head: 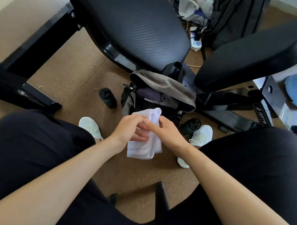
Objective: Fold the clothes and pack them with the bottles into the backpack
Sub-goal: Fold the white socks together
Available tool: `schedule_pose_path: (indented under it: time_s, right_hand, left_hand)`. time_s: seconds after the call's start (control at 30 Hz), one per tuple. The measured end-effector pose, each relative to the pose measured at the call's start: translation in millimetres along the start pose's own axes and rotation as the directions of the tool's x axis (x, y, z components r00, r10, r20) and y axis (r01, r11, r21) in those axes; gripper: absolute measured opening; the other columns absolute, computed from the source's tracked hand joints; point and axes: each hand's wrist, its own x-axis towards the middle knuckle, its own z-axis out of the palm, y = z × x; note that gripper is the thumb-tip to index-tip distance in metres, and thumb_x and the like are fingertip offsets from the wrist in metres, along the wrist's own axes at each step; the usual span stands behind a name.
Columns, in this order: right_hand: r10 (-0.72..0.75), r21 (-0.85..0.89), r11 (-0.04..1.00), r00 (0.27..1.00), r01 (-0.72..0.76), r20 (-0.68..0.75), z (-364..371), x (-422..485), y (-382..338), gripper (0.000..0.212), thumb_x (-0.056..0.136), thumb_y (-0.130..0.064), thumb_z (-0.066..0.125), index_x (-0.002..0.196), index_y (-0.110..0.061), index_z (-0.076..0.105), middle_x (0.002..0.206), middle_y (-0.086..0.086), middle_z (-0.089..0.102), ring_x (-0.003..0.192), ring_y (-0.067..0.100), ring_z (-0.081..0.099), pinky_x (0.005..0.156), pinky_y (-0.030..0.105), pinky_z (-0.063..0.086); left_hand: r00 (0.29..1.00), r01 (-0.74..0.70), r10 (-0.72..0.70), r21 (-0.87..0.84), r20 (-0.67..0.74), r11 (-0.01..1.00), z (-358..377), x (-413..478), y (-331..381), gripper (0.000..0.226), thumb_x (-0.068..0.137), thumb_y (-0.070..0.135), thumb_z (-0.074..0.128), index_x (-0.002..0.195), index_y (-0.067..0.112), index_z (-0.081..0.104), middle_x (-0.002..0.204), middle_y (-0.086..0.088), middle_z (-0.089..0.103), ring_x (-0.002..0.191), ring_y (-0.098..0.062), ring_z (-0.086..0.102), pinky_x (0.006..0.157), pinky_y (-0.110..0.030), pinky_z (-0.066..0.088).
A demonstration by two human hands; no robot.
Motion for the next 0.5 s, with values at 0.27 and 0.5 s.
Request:
schedule_pose_path:
  time_s: [0.27,0.5]
  right_hand:
    - [0.167,0.254,0.953,0.986,-0.163,0.004,-7,12,6,0.035,0.080,-0.012,0.067,0.115,-0.007,0.066,0.113,0.017,0.071,0.109,0.034,0.068,0.095,0.046,0.055]
    - [0.412,0.699,0.639,0.910,-0.321,0.041,-18,11,-1,0.041,0.082,0.001,0.055,0.121,-0.004,0.066,0.118,0.019,0.073,0.109,0.042,0.068,0.099,0.058,0.053]
  left_hand:
    - [0.992,-0.097,0.107,0.144,-0.065,0.985,-7,14,-3,0.026,0.101,0.021,0.054,0.116,0.020,0.075,0.110,0.013,0.065,0.103,-0.003,0.057,0.079,-0.019,0.044]
    - [0.954,0.265,-0.282,-0.160,-0.096,0.951,-25,23,-13,0.061,0.082,0.061,0.072,0.129,0.023,0.060,0.118,-0.002,0.071,0.107,-0.024,0.069,0.088,-0.039,0.056]
